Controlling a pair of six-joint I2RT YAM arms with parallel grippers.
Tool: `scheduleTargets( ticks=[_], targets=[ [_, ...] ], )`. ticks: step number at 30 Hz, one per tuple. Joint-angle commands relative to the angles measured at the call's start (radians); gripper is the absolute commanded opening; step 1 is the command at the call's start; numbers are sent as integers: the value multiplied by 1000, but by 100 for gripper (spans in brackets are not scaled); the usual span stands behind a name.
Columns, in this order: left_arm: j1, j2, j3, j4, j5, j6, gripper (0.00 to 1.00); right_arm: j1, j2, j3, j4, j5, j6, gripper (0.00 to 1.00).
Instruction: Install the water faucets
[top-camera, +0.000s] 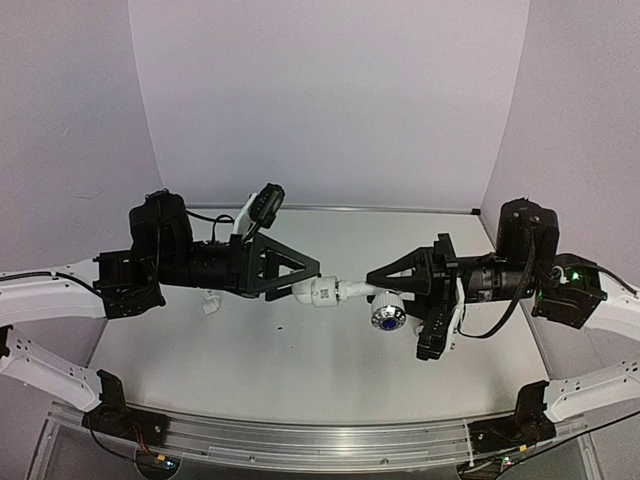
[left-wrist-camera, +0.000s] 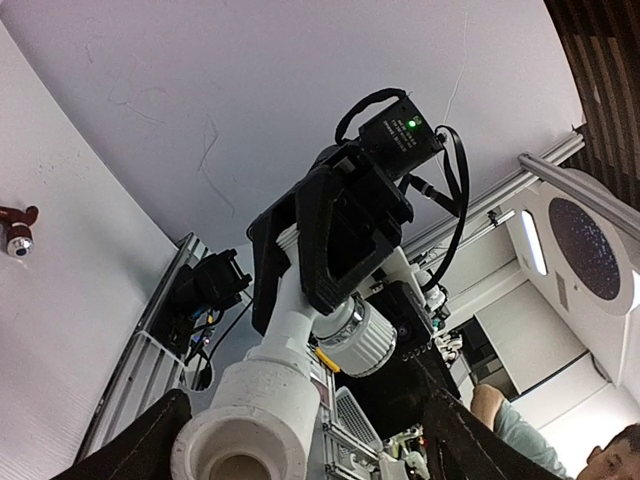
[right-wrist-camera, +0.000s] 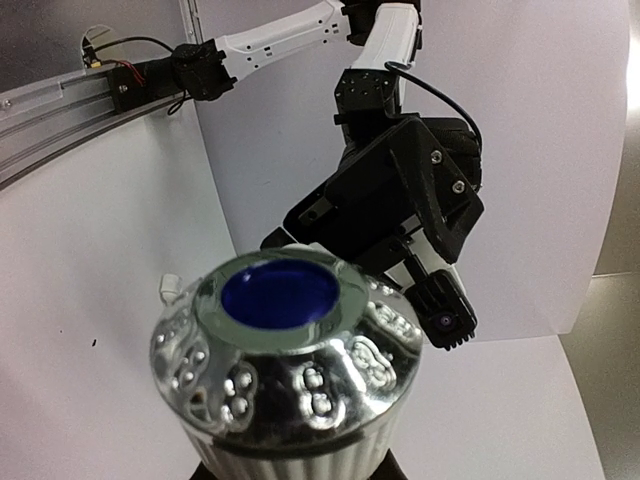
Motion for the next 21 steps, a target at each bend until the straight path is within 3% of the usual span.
scheduleTargets(
  ticks=[1, 9, 15, 21],
  targets=[
    [2, -2, 38, 72, 34, 22, 76, 7, -18, 28, 78, -16, 56, 0],
    [1, -11, 36, 95, 64, 80, 71, 6, 19, 105, 73, 8, 496, 0],
    [1, -30, 30, 92, 63, 111, 69, 8, 15, 104, 60, -5, 662, 0],
    [1, -52, 40, 48, 41, 143, 71, 7, -1, 91, 36, -31, 697, 0]
  ],
)
